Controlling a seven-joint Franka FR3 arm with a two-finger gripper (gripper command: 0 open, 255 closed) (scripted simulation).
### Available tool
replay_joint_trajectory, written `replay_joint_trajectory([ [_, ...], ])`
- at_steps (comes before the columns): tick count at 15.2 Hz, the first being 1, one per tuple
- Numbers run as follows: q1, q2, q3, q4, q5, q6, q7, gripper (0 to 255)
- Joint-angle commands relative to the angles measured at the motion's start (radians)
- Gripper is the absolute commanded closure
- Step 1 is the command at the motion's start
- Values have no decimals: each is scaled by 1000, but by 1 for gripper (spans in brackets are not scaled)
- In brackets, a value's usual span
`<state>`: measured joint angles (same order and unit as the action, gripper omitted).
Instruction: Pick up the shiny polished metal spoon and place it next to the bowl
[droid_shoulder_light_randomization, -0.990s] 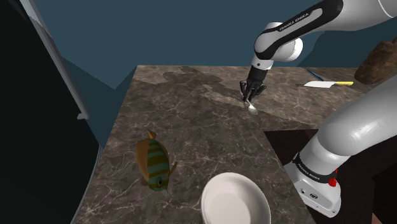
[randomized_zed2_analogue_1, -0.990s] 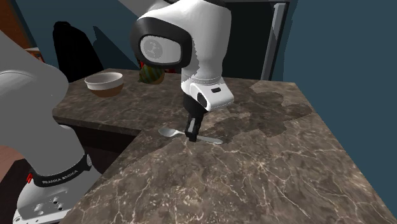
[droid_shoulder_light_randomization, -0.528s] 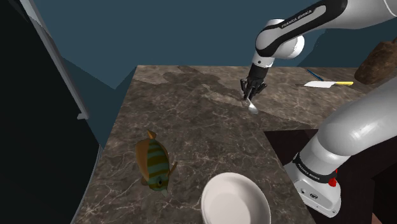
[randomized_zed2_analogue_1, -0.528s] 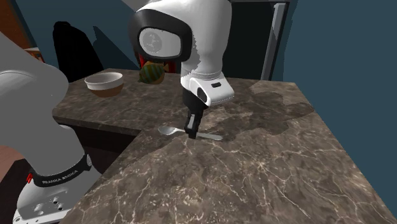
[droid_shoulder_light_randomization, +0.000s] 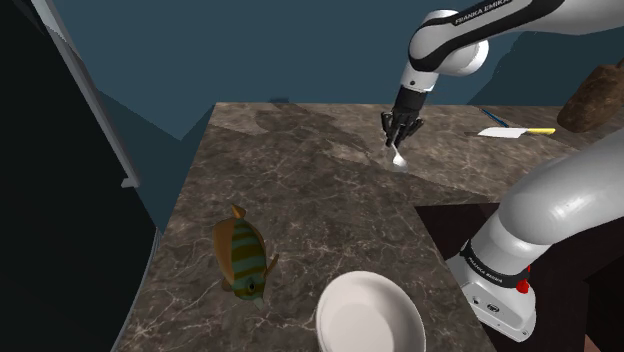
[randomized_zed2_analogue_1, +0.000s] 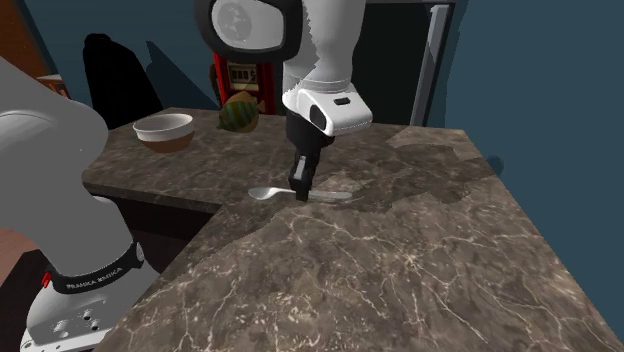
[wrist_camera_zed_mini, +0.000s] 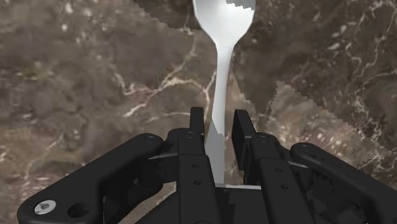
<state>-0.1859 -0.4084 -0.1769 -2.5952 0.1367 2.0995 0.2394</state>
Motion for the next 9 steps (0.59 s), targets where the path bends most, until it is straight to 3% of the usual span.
replay_joint_trajectory([
  [1, -2, -16, 2, 16, -4, -31, 7, 255],
  [9, -6, -63, 9, 89, -16, -149, 32, 255],
])
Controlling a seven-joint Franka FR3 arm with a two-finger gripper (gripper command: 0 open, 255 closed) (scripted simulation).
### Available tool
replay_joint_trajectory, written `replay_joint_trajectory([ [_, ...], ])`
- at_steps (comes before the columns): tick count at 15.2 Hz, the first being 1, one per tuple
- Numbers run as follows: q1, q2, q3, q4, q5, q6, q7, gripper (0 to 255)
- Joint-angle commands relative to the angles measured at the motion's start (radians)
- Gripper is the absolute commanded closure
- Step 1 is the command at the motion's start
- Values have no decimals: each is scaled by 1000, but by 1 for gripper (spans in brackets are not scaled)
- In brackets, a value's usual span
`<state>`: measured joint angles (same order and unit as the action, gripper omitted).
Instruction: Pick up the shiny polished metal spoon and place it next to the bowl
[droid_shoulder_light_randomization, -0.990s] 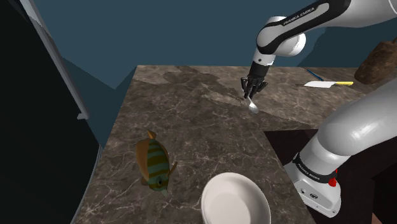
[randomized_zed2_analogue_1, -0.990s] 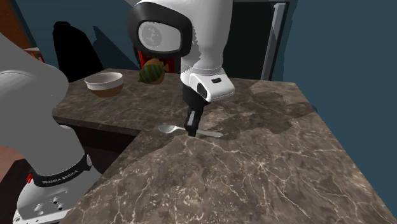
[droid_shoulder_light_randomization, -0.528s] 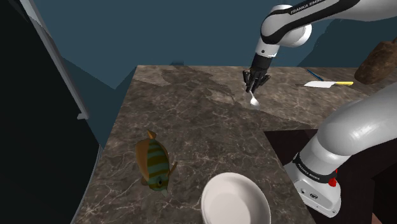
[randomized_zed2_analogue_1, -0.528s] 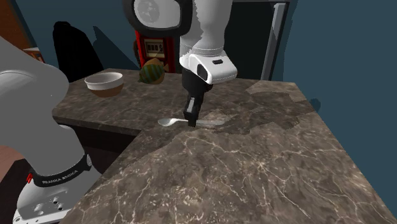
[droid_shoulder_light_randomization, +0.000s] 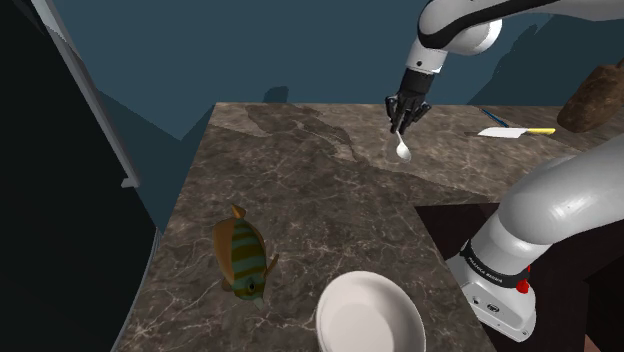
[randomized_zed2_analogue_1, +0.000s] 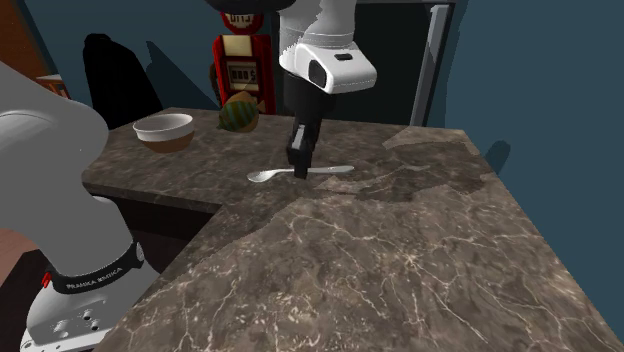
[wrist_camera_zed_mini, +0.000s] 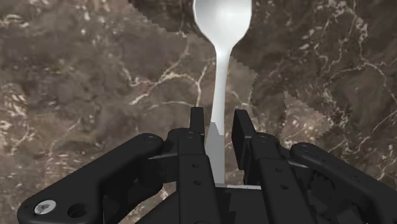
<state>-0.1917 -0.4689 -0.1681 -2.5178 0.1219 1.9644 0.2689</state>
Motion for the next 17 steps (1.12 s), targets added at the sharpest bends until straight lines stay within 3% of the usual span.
replay_joint_trajectory([
  [1, 0, -7, 1, 22, -2, -29, 5, 255],
  [9, -1, -32, 6, 103, -7, -134, 24, 255],
  [17, 25, -349, 111, -121, 37, -208, 151, 255],
])
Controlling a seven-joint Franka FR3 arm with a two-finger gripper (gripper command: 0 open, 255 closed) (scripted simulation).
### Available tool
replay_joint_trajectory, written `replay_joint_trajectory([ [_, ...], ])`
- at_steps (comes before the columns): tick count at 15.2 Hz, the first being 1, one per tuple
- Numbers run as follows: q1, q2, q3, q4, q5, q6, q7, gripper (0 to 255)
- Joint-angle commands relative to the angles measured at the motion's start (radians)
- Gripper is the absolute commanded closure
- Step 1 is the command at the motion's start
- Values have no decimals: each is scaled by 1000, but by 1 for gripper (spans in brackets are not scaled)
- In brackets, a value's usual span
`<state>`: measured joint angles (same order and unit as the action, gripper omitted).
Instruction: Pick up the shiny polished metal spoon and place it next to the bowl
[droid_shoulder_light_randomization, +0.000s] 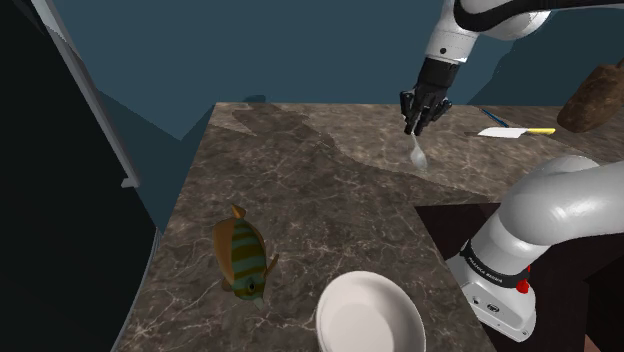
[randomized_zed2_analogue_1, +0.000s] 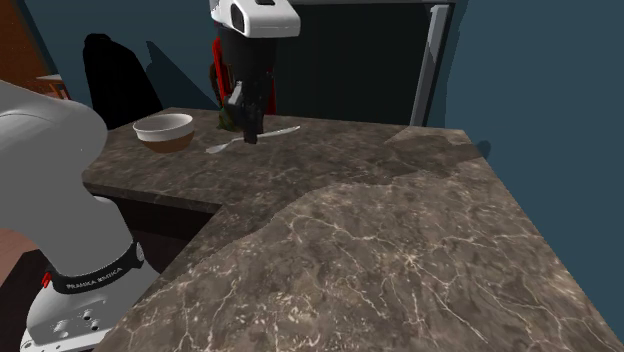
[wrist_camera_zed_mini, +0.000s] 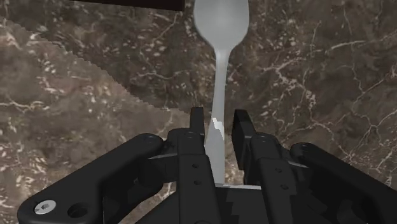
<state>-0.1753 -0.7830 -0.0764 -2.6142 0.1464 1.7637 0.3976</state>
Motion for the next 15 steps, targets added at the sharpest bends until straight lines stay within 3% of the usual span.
replay_joint_trajectory([
  [1, 14, -76, 34, -48, 23, -22, 39, 255],
  [7, 67, -321, 130, -162, 107, -131, 156, 255],
  [15, 189, -614, 295, -240, 279, -302, 360, 255],
])
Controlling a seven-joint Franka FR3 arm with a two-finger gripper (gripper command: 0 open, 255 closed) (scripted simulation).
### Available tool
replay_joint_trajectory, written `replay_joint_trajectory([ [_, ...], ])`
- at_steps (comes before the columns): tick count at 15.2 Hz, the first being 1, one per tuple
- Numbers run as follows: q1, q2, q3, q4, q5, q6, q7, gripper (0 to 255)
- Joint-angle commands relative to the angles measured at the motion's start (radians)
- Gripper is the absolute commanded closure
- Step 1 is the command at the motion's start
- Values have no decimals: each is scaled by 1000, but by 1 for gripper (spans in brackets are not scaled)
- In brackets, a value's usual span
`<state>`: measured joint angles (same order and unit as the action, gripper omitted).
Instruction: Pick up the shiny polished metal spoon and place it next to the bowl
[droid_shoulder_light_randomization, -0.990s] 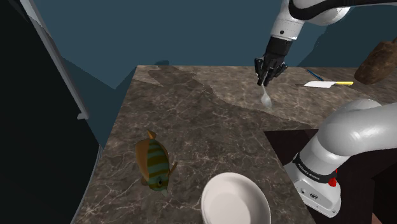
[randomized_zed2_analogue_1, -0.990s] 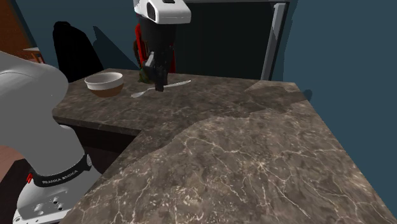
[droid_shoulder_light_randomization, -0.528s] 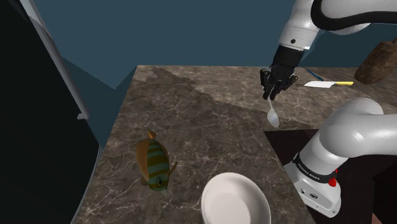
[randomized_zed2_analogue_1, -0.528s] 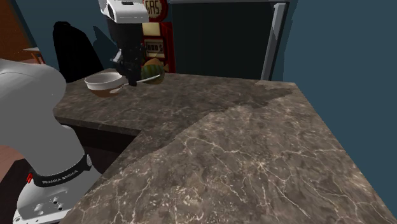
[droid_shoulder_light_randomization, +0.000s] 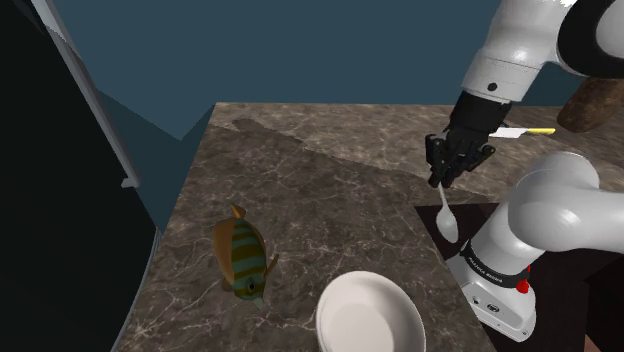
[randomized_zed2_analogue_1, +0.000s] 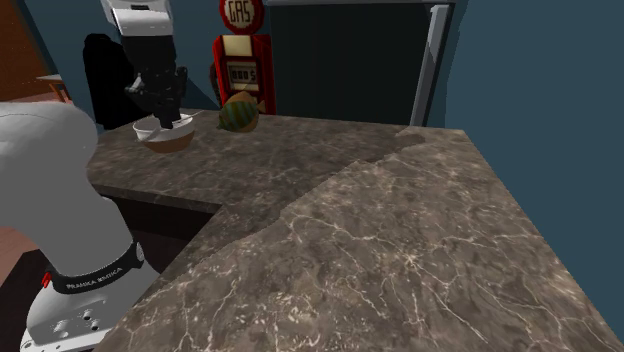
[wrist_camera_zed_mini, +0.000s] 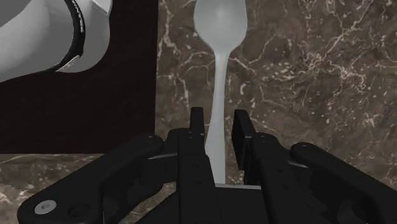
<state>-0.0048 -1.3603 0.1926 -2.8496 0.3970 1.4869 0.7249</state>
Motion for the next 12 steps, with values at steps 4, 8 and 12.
replay_joint_trajectory([
  [4, 90, -146, 126, -9, 139, -100, 150, 255],
  [8, 154, -225, 236, 10, 262, -161, 268, 255],
  [12, 206, -272, 345, 51, 386, -204, 386, 255],
])
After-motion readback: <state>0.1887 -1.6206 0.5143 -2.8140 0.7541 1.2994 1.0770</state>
